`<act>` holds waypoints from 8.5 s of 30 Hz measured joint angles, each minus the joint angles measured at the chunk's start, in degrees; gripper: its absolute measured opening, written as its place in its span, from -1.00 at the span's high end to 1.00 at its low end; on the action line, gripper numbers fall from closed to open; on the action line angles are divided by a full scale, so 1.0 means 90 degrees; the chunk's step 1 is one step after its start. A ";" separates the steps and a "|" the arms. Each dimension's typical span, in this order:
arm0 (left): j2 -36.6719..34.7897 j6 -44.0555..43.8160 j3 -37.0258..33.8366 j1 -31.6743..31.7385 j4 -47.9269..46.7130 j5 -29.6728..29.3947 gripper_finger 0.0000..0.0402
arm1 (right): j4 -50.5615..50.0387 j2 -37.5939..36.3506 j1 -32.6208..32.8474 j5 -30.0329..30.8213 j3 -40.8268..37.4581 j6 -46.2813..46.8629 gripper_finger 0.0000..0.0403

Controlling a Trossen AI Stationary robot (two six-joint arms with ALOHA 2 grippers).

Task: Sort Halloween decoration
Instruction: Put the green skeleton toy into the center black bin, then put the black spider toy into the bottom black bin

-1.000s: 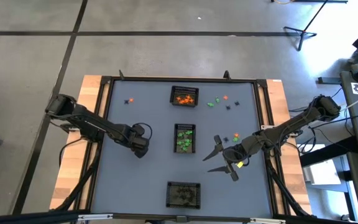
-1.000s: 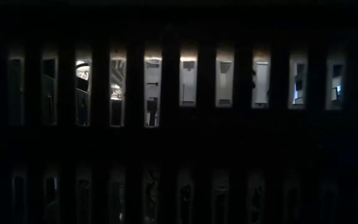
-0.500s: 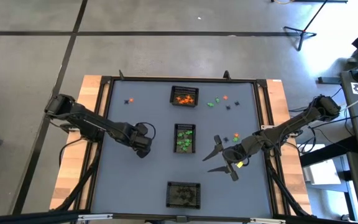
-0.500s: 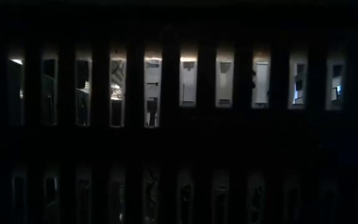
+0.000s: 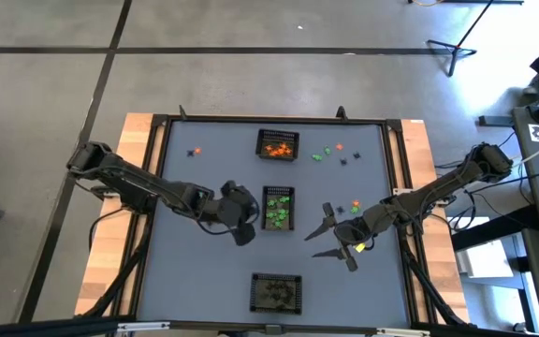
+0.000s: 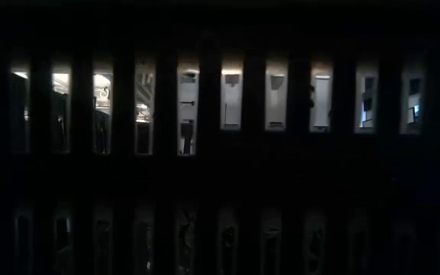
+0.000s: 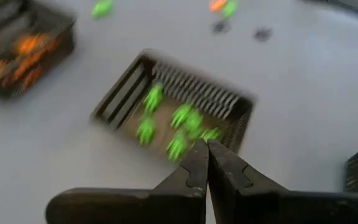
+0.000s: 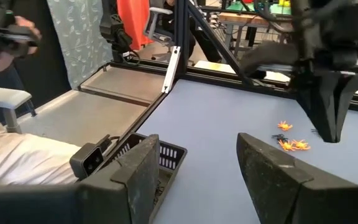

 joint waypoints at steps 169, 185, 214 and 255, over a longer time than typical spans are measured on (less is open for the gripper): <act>-0.2143 0.3449 -0.3755 -0.0162 0.6256 -0.0052 0.53 | -0.5685 0.0010 0.0007 -0.0948 -0.0061 0.5130 0.97; -0.2143 0.3444 -0.3755 -0.0164 0.6255 -0.0050 0.53 | -0.8677 0.0000 0.1049 0.0266 0.1575 0.5288 0.97; -0.2145 0.3440 -0.3755 -0.0162 0.6257 -0.0047 0.53 | -0.7860 0.2287 0.3256 -0.0098 0.1688 0.6668 -0.29; -0.2145 0.3440 -0.3753 -0.0164 0.6184 -0.0047 0.53 | -0.7814 0.3009 0.3225 0.0575 0.1786 0.6211 0.69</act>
